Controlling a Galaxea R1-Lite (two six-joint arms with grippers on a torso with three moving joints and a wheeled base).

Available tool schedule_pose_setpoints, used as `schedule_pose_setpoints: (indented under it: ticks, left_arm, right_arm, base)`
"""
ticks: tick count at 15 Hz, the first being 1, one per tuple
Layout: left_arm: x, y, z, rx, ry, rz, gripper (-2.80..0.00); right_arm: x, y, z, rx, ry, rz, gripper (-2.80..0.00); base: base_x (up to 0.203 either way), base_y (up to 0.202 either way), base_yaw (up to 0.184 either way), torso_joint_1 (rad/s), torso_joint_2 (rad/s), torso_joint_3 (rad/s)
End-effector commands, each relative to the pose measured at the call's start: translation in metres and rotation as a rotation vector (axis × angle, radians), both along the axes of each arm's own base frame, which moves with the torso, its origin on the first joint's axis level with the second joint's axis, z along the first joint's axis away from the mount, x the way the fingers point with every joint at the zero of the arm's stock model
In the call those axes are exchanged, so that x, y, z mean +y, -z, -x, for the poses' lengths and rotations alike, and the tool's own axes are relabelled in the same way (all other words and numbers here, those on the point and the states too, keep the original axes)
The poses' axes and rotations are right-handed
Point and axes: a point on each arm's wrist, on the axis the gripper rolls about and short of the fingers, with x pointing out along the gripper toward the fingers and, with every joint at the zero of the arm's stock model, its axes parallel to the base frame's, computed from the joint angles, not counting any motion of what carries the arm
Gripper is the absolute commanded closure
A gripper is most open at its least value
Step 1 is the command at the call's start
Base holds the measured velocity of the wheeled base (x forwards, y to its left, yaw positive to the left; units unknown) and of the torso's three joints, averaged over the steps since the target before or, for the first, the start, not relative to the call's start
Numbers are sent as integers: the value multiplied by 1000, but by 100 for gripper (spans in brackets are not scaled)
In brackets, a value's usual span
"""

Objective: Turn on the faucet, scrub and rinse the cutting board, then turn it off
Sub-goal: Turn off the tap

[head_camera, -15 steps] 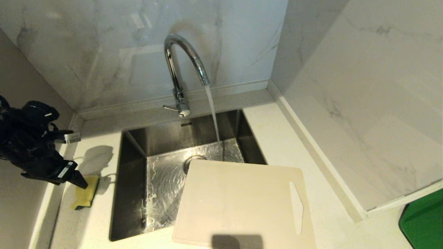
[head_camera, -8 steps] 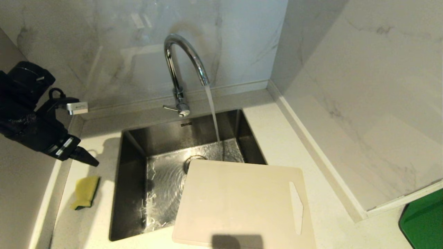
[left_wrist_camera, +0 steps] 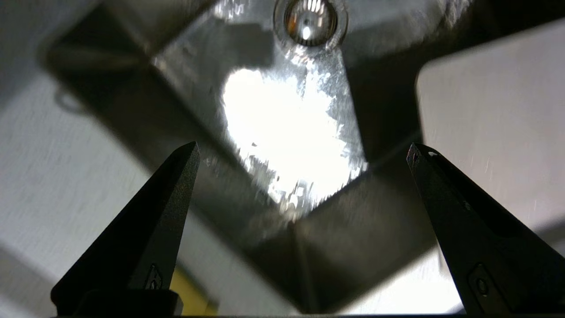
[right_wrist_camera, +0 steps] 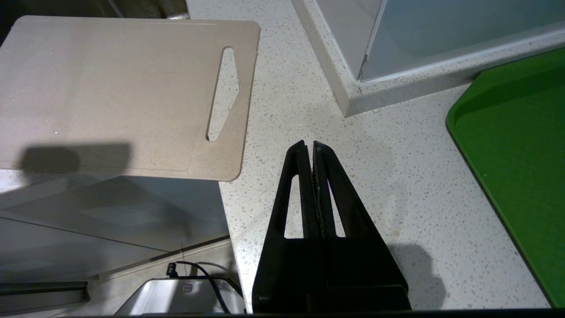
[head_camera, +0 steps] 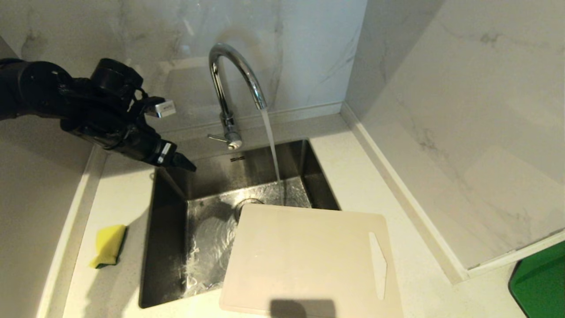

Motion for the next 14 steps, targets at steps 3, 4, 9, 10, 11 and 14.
schedule_pose_setpoints:
  ticks: [3,4,9,10,11,14]
  left_arm:
    - [-45,33,-31,-69,-85,5,0]
    - [-51,36,-35,-86,-83,11,0]
    - [-56,43,-50,-158,-130,56,0]
    - [-55,44,-53,-182,-149,53,0]
    - [-53,46,-58,-209,-176,52,0]
    - [-54,47,-66,-266,-217,62,0]
  right_arm:
    - [0,0,0,0,-1,-1,0]
    - [0,0,0,0,0,0,0]
    - [0,0,0,0,0,-1,0]
    - [0,0,0,0,0,0,0]
    - [0,0,0,0,-1,0,0]
    - [0,0,0,0,-1,-1,0]
  base:
    - [0,0,0,0,0,0]
    - [0,0,0,0,0,0]
    - [0,0,0,0,0,0]
    - [0,0,0,0,0,0]
    - [0,0,0,0,0,0]
    - [0,0,0,0,0,0]
